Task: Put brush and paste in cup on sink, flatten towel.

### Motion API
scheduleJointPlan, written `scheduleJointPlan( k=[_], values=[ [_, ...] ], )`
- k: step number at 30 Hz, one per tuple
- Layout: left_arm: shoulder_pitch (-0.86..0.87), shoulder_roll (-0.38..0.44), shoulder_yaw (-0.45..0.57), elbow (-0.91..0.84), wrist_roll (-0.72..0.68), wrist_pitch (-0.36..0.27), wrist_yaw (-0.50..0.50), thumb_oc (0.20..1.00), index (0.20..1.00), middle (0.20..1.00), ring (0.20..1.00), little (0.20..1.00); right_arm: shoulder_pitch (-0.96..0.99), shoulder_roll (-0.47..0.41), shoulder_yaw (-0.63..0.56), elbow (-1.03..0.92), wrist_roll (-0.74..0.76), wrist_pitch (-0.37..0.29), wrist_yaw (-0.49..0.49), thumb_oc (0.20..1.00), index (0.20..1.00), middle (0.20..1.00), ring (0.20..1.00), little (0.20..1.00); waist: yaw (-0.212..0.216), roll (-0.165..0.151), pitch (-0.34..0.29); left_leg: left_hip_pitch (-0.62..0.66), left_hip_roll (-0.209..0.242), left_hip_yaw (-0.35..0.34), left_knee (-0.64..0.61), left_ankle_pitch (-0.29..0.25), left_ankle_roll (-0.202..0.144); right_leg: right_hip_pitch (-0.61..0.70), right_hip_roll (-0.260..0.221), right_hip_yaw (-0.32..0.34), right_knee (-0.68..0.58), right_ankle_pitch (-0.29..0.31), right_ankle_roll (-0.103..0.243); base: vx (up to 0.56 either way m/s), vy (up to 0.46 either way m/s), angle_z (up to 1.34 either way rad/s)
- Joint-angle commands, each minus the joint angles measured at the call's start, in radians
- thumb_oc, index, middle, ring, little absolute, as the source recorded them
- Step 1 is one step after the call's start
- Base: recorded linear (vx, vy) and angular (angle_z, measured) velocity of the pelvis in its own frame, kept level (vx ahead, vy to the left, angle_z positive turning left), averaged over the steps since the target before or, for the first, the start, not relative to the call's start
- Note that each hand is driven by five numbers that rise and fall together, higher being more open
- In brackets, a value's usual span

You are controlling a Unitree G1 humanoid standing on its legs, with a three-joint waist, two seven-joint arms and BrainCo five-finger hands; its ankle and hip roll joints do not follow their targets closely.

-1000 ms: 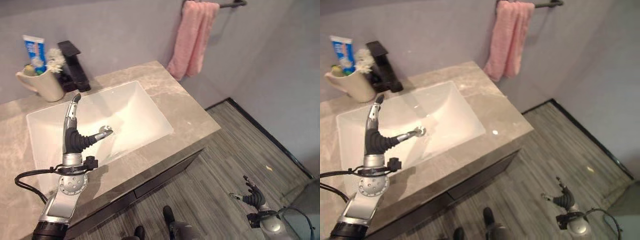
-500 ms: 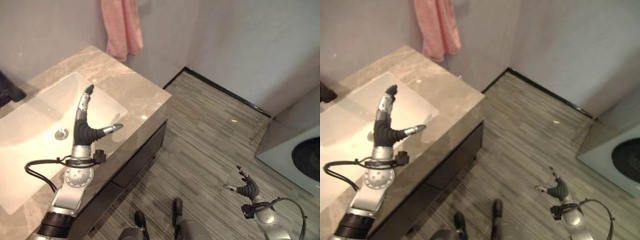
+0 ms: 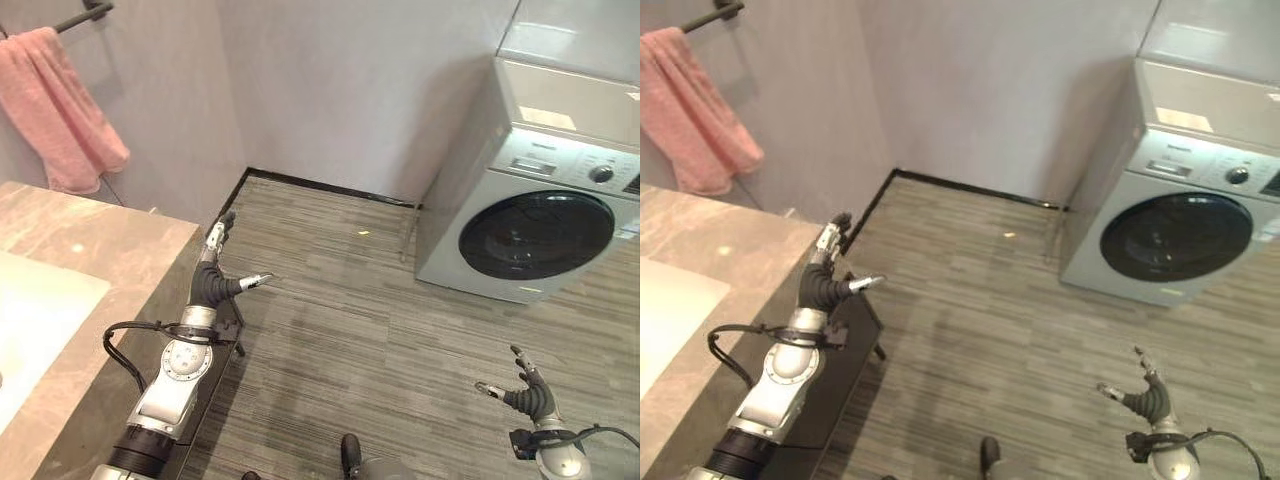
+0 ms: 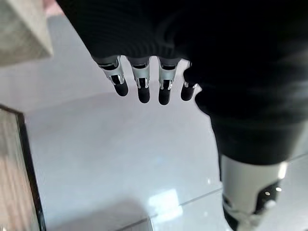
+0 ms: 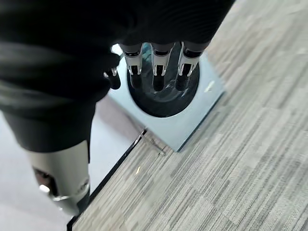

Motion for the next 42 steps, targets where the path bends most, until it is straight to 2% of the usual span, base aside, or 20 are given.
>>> scheduleJointPlan(
  k=[1,3,4,5,8,12,21,22,23,24,27,30,38,42],
  values=[
    [-0.006,0.004,-0.034,0.063,-0.030,-0.010,-0.012,1.000,1.000,1.000,1.000,1.000,-0.074,-0.003,-0.003,0.007,0.104,-0.058,0.010,1.000,1.000,1.000,1.000,1.000,0.037,-0.039,-0.013,-0.159,-0.110,-0.249,0.062,0.025,0.004,0.062,0.008,0.037,-0.034,-0.028,0.056,-0.04,-0.113,-0.43],
    [0.025,-0.001,-0.051,0.157,-0.033,0.019,-0.042,1.000,1.000,1.000,1.000,1.000,-0.131,-0.001,0.039,0.084,0.138,-0.056,0.027,1.000,1.000,1.000,1.000,1.000,0.069,-0.038,-0.007,-0.188,-0.185,-0.434,0.096,0.004,0.013,0.057,0.034,0.098,-0.022,-0.027,0.049,0.00,-0.110,-0.79],
    [0.025,-0.001,-0.050,0.158,-0.033,0.018,-0.043,1.000,1.000,1.000,1.000,1.000,-0.134,-0.001,0.041,0.087,0.139,-0.057,0.027,1.000,1.000,1.000,1.000,1.000,0.069,-0.038,-0.006,-0.187,-0.185,-0.433,0.098,0.002,0.014,0.058,0.034,0.099,-0.021,-0.028,0.050,0.06,-0.035,-0.99],
    [0.056,0.002,-0.064,0.205,-0.050,0.047,-0.089,1.000,1.000,1.000,1.000,1.000,-0.153,-0.003,0.059,0.138,0.138,-0.044,0.045,1.000,1.000,1.000,1.000,1.000,0.074,-0.027,-0.015,-0.175,-0.188,-0.435,0.089,0.004,0.023,0.062,0.045,0.119,-0.019,-0.029,0.046,0.05,0.014,-0.77],
    [0.050,-0.001,-0.103,0.277,-0.019,0.061,-0.122,1.000,1.000,1.000,1.000,1.000,-0.167,0.002,0.073,0.205,0.129,-0.027,0.049,1.000,1.000,1.000,1.000,1.000,0.074,-0.014,-0.026,-0.153,-0.176,-0.410,0.065,0.015,0.024,0.070,0.045,0.109,-0.015,-0.042,0.040,0.08,0.058,-0.64],
    [0.049,-0.031,-0.118,0.384,-0.013,0.072,-0.119,1.000,1.000,1.000,1.000,1.000,-0.189,0.029,0.104,0.245,0.144,-0.018,0.062,1.000,1.000,1.000,1.000,1.000,0.070,-0.007,-0.037,-0.118,-0.165,-0.402,0.022,0.022,0.027,0.079,0.046,0.111,-0.014,-0.051,0.038,0.05,0.048,0.05],
    [0.074,-0.093,-0.100,0.674,0.030,0.101,-0.123,1.000,1.000,1.000,1.000,1.000,-0.227,0.085,0.175,0.421,0.153,0.012,0.111,1.000,1.000,1.000,1.000,1.000,0.094,-0.003,-0.039,-0.060,-0.171,-0.378,-0.006,0.001,0.044,0.100,0.030,0.111,0.007,-0.070,0.049,0.05,0.056,-0.06],
    [0.079,-0.084,-0.093,0.655,0.084,0.092,-0.083,1.000,1.000,1.000,1.000,1.000,-0.214,0.103,0.171,0.411,0.178,0.008,0.122,1.000,1.000,1.000,1.000,1.000,0.104,-0.006,-0.035,-0.058,-0.170,-0.381,0.001,-0.005,0.046,0.096,0.028,0.099,0.042,-0.085,0.049,0.04,0.020,-0.02],
    [0.080,-0.084,-0.093,0.653,0.085,0.092,-0.082,1.000,1.000,1.000,1.000,1.000,-0.214,0.103,0.171,0.411,0.178,0.008,0.122,1.000,1.000,1.000,1.000,1.000,0.104,-0.006,-0.036,-0.058,-0.171,-0.381,0.002,-0.005,0.046,0.095,0.027,0.099,0.045,-0.087,0.050,0.00,0.000,0.00],
    [0.088,-0.088,-0.086,0.657,0.075,0.092,-0.084,1.000,1.000,1.000,1.000,1.000,-0.206,0.109,0.173,0.398,0.187,0.006,0.130,1.000,1.000,1.000,1.000,1.000,0.106,-0.007,-0.031,-0.066,-0.170,-0.383,0.019,-0.012,0.046,0.087,0.027,0.089,0.080,-0.105,0.048,-0.03,0.000,0.00],
    [0.122,-0.082,-0.081,0.646,0.085,0.095,-0.104,1.000,1.000,1.000,1.000,1.000,-0.178,0.095,0.175,0.345,0.164,0.005,0.146,1.000,1.000,1.000,1.000,1.000,0.113,-0.016,0.019,-0.139,-0.194,-0.385,0.202,-0.079,0.044,0.036,0.016,0.051,0.211,-0.162,0.037,-0.09,-0.017,0.11],
    [0.121,-0.104,-0.079,0.693,0.103,0.100,-0.087,1.000,1.000,1.000,1.000,1.000,-0.176,0.088,0.167,0.384,0.152,0.003,0.139,1.000,1.000,1.000,1.000,1.000,0.119,-0.016,0.052,-0.194,-0.204,-0.394,0.333,-0.126,0.046,0.005,0.009,0.025,0.304,-0.195,0.027,-0.03,-0.031,0.27],
    [0.112,-0.093,-0.081,0.681,0.084,0.100,-0.104,1.000,1.000,1.000,1.000,1.000,-0.165,0.073,0.153,0.434,0.154,0.012,0.152,1.000,1.000,1.000,1.000,1.000,0.109,-0.016,0.057,-0.211,-0.204,-0.393,0.351,-0.097,0.040,0.010,0.016,0.029,0.279,-0.194,0.017,0.02,-0.016,0.04],
    [0.102,-0.085,-0.079,0.709,0.089,0.098,-0.100,1.000,1.000,1.000,1.000,1.000,-0.184,0.067,0.160,0.381,0.179,0.005,0.163,1.000,1.000,1.000,1.000,1.000,0.108,-0.018,0.061,-0.206,-0.203,-0.384,0.347,-0.097,0.043,0.017,0.022,0.050,0.257,-0.185,0.017,0.02,0.023,-0.12]
  ],
)
